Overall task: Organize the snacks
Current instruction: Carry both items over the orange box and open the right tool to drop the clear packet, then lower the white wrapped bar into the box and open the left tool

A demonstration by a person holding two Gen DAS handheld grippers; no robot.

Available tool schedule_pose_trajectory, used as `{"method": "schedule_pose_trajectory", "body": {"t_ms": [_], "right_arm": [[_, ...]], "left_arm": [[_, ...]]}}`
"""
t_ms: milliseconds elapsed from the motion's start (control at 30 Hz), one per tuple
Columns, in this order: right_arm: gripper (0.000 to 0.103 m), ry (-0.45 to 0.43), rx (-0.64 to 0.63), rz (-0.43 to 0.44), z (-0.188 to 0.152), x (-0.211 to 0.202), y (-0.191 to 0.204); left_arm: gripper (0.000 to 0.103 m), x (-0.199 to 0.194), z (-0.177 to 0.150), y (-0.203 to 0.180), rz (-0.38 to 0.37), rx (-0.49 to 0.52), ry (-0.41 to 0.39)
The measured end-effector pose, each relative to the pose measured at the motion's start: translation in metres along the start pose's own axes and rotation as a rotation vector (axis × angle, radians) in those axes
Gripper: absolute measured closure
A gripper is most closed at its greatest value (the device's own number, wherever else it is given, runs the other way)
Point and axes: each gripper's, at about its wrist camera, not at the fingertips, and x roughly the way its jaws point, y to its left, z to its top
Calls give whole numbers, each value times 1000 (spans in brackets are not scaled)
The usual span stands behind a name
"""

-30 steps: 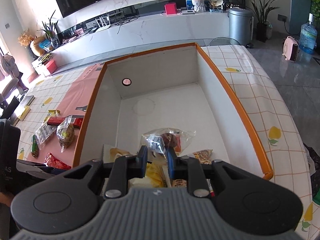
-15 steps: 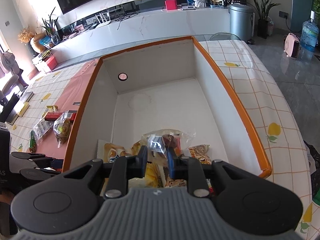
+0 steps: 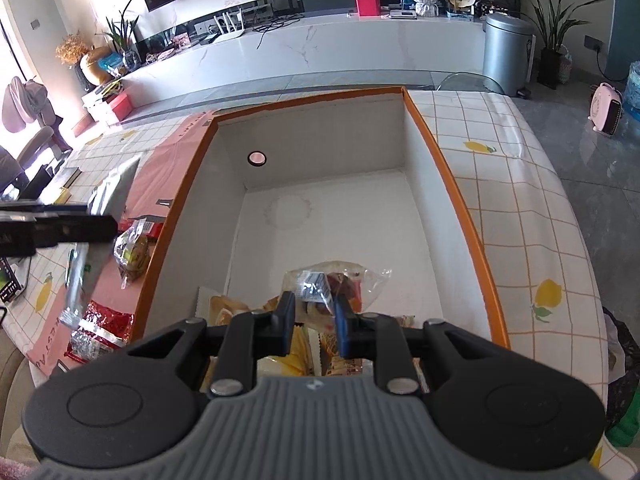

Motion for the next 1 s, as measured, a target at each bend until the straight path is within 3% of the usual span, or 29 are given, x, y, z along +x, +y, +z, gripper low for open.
{"method": "schedule_pose_trajectory", "body": {"t_ms": [133,267,533,800,1000], "right_arm": [[90,45,-33,10,11,14,-1],[96,71,-47,10,18,25,-5],[96,135,-45,19,19,47,-7],[95,186,-25,25,17,60,-6],[86,182,-44,5,18,55,5]], "left_arm": [[45,35,26,-28,12,142,52],[45,77,28,-49,22,268,150],[47,125,15,-55,45,360,309],[47,136,6,-56,90,423,337],[42,134,4,-58,95,453,326]]}}
